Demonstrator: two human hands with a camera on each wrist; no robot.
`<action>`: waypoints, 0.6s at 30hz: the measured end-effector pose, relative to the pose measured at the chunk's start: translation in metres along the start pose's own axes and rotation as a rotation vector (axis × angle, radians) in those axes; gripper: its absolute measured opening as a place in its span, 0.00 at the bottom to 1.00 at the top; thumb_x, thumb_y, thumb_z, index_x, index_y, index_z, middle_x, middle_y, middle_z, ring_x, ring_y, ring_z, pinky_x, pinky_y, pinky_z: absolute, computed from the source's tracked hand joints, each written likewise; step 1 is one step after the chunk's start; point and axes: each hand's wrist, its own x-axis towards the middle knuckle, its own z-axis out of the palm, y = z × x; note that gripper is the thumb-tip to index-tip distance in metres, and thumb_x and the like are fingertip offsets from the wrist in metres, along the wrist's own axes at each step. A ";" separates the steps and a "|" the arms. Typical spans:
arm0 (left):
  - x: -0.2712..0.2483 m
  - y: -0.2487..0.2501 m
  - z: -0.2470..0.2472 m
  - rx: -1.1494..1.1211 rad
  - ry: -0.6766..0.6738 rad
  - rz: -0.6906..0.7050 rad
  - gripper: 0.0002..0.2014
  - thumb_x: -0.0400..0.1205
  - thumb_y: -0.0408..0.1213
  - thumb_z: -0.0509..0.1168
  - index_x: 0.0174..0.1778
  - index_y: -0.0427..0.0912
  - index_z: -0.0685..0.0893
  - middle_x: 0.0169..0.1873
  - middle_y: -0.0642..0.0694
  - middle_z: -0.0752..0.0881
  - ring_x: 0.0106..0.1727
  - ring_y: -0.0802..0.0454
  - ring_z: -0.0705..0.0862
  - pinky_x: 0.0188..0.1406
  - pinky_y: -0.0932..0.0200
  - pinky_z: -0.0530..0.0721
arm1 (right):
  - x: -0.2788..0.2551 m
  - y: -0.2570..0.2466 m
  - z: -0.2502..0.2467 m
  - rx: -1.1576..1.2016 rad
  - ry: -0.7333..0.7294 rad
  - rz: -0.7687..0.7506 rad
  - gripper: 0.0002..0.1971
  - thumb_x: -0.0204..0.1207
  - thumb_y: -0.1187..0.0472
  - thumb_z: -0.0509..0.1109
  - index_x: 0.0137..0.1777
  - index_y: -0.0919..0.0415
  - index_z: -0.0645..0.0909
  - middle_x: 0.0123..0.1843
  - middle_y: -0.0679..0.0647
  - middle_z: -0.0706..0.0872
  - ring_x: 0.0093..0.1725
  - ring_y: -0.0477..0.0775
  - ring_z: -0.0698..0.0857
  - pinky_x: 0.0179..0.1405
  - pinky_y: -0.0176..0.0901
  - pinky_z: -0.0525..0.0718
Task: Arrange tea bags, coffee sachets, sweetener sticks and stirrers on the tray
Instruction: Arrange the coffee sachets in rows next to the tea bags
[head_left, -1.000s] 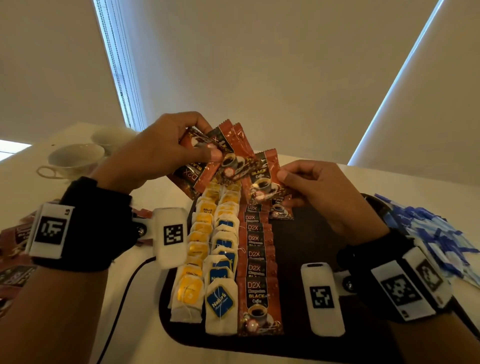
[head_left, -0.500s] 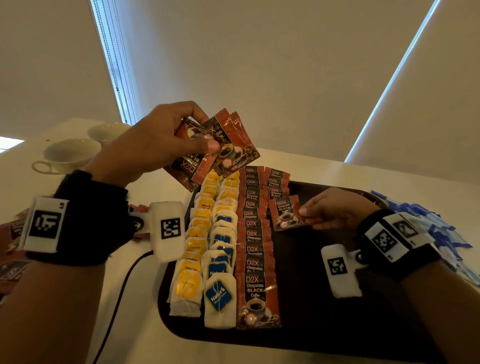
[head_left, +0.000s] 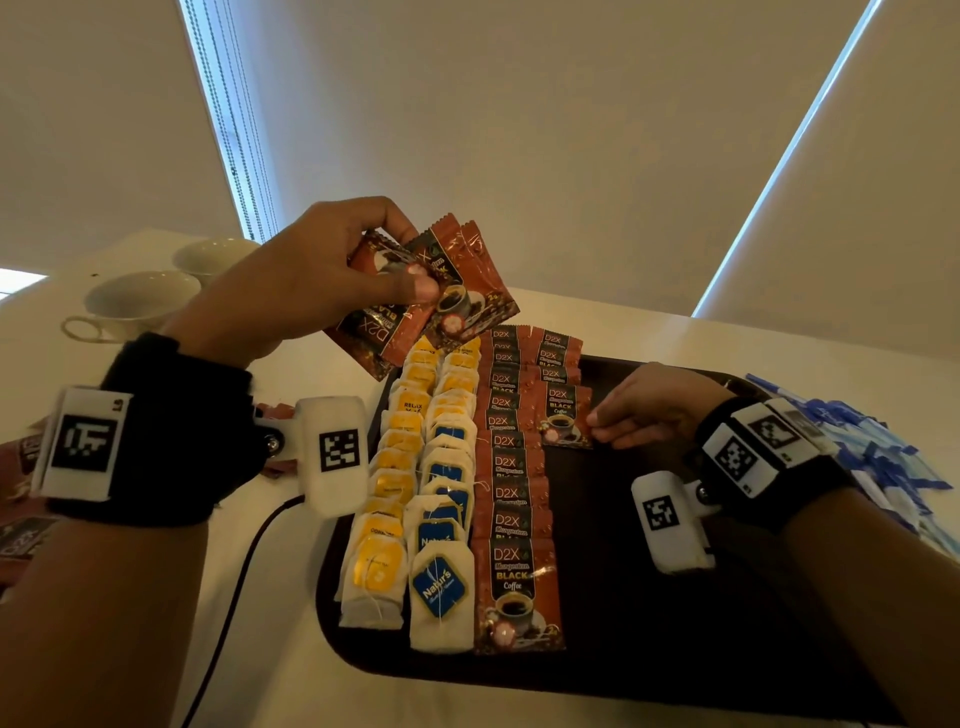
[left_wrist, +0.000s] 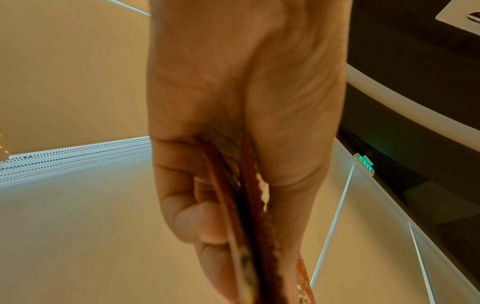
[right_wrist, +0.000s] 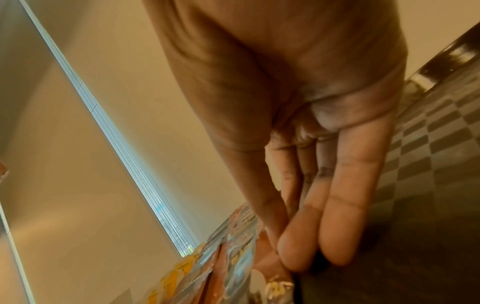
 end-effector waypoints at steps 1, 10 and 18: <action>0.000 0.000 0.000 -0.001 0.000 0.001 0.16 0.64 0.52 0.71 0.45 0.53 0.80 0.37 0.54 0.87 0.36 0.61 0.88 0.24 0.70 0.83 | 0.001 0.000 0.000 -0.006 0.010 -0.010 0.04 0.74 0.70 0.71 0.48 0.67 0.83 0.40 0.58 0.88 0.37 0.49 0.86 0.40 0.40 0.86; 0.001 0.000 0.003 -0.014 -0.033 -0.003 0.13 0.65 0.49 0.72 0.43 0.53 0.79 0.31 0.55 0.88 0.34 0.60 0.89 0.23 0.70 0.82 | -0.010 -0.002 -0.001 0.039 0.136 -0.256 0.02 0.76 0.68 0.69 0.45 0.68 0.82 0.36 0.59 0.85 0.30 0.48 0.82 0.28 0.35 0.81; 0.001 0.001 0.012 0.029 -0.131 0.000 0.12 0.69 0.47 0.72 0.44 0.50 0.79 0.31 0.56 0.89 0.33 0.57 0.89 0.24 0.67 0.85 | -0.065 -0.023 0.022 0.223 0.094 -0.776 0.12 0.78 0.54 0.67 0.52 0.61 0.86 0.45 0.52 0.89 0.43 0.44 0.87 0.38 0.31 0.86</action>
